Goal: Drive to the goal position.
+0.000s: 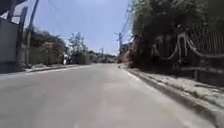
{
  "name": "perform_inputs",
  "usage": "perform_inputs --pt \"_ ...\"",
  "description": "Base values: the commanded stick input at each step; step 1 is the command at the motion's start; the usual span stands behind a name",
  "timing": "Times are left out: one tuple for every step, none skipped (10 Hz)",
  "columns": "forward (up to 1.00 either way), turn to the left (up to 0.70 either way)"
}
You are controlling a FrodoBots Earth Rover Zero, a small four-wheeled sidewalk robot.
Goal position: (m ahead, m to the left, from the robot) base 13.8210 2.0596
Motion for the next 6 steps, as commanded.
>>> perform_inputs --pt "1.0 -0.36" --pt "1.0 -0.12" --pt "1.0 -0.02" --pt "1.0 0.0" --pt "1.0 -0.02" --pt "1.0 -0.02"
